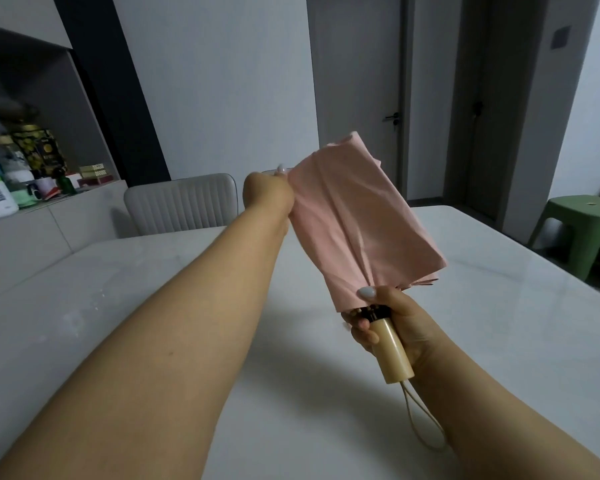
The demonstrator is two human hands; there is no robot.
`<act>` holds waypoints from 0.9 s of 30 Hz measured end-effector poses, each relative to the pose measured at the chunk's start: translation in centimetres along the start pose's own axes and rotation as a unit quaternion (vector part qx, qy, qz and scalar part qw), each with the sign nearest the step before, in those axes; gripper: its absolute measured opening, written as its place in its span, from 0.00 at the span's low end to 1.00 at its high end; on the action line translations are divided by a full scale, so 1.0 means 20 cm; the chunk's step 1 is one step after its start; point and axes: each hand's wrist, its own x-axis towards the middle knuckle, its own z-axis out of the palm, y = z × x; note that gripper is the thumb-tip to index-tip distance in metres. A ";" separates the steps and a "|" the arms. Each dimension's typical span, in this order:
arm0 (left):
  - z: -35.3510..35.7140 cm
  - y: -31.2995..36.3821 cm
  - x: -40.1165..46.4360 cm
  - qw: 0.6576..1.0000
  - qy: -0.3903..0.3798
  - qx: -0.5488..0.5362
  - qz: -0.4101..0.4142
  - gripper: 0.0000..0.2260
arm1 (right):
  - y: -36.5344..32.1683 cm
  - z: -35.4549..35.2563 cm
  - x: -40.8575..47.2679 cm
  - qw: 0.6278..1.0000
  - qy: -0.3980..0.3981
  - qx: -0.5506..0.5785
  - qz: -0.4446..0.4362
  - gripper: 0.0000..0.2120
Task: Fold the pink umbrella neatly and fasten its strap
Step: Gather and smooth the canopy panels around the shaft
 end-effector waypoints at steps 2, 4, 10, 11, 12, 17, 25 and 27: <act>0.04 -0.06 -0.02 0.999 0.022 0.032 0.038 0.13 | 0.01 0.01 -0.01 1.000 -0.002 -0.005 -0.012 0.20; 0.07 -0.06 -0.03 0.998 0.041 0.041 0.026 0.11 | 0.02 0.02 -0.01 0.999 0.018 -0.027 -0.024 0.18; 0.11 0.05 -0.19 0.969 0.101 0.181 0.137 0.17 | 0.00 0.02 0.01 0.987 0.090 -0.118 -0.065 0.09; 0.12 0.04 -0.24 0.961 0.078 0.202 0.169 0.18 | 0.00 0.03 0.00 0.985 0.094 -0.127 -0.069 0.09; 0.15 0.01 -0.27 0.960 0.045 0.212 0.178 0.19 | 0.00 0.04 0.00 0.984 0.094 -0.135 -0.073 0.08; 0.16 0.02 -0.28 0.994 -0.100 -0.024 0.025 0.24 | 0.00 0.05 -0.01 0.984 0.074 -0.143 -0.071 0.06; 0.01 -0.11 -0.25 0.932 -0.296 -0.181 -0.103 0.18 | 0.01 0.07 -0.05 0.998 -0.010 -0.062 -0.006 0.12; 0.02 -0.11 -0.25 0.930 -0.296 -0.191 -0.107 0.20 | 0.02 0.07 -0.05 0.997 -0.012 -0.076 0.004 0.15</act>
